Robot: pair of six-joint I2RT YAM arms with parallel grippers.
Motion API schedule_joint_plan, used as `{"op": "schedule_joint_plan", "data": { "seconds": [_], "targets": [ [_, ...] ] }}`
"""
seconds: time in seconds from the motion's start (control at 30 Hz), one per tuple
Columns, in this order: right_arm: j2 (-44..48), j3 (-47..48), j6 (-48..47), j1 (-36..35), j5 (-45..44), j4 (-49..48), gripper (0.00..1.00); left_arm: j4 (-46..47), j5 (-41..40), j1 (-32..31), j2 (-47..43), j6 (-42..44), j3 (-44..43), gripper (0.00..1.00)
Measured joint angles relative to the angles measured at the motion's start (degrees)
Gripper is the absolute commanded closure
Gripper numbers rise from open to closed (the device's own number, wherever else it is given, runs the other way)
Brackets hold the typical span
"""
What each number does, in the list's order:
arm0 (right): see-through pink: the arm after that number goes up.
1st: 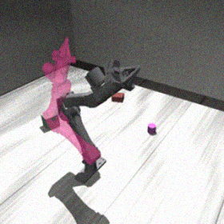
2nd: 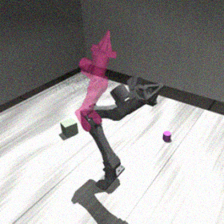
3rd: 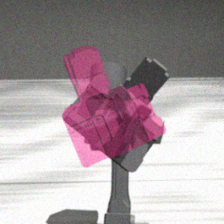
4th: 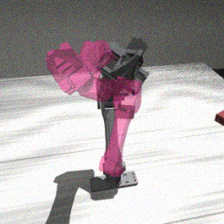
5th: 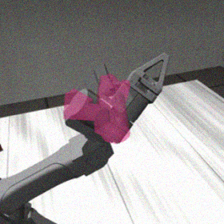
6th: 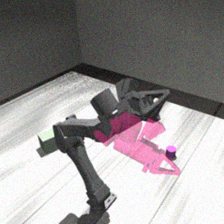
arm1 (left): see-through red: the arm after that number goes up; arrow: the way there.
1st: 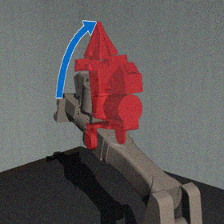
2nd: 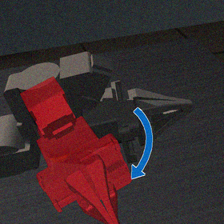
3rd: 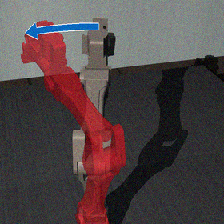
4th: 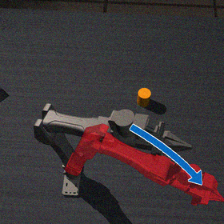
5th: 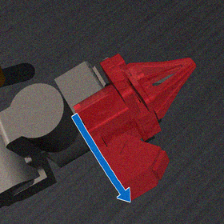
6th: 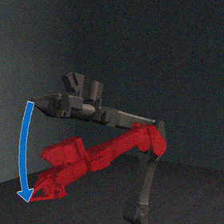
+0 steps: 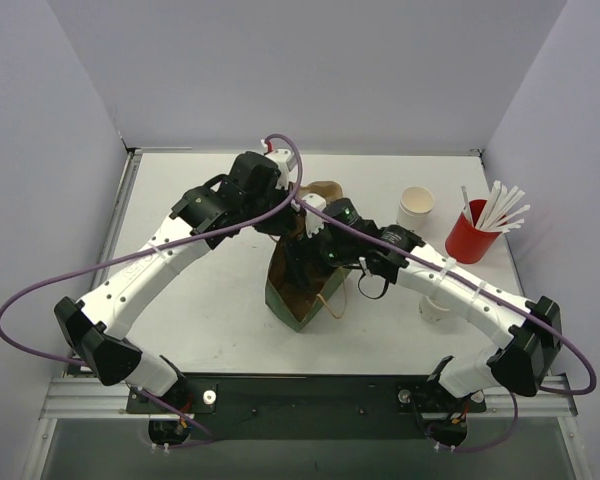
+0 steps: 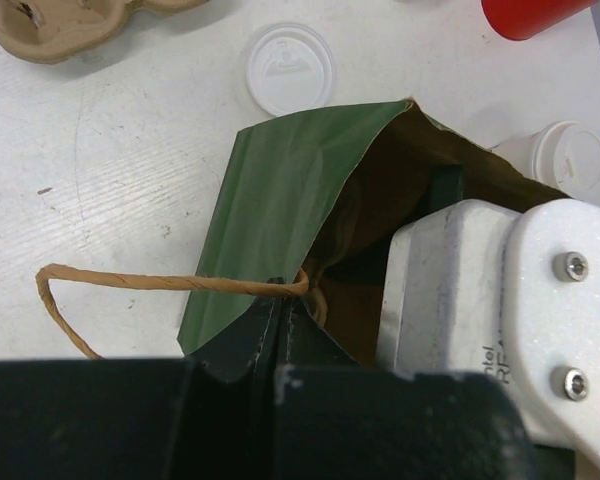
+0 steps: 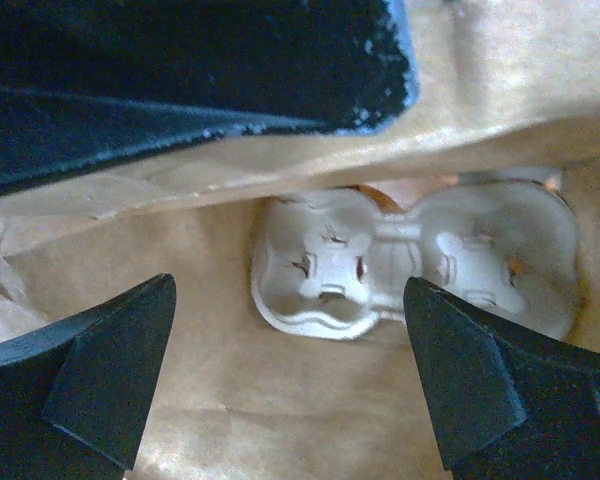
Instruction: Pack the takeout coffee
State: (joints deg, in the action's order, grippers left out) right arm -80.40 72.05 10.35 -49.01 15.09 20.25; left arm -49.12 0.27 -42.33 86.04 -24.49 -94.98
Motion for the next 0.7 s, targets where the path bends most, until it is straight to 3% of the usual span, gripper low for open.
{"op": "schedule_joint_plan", "data": {
  "seconds": [0.43, 0.57, 0.7],
  "targets": [
    [5.42, -1.66, 9.31, 6.23, 16.02, -26.45, 0.08, -4.42, -4.35, 1.14, -1.20, -2.12, 3.52, 1.00],
    [4.94, 1.92, 12.39, 6.23, 17.81, -28.13, 0.08, -4.70, -5.53, 1.49, -1.22, -3.45, 3.52, 1.00],
    [4.94, 6.62, 13.33, 6.14, 15.02, -23.91, 0.07, -5.16, -7.39, 1.92, -1.40, -5.33, 3.52, 1.00]
  ]
}}
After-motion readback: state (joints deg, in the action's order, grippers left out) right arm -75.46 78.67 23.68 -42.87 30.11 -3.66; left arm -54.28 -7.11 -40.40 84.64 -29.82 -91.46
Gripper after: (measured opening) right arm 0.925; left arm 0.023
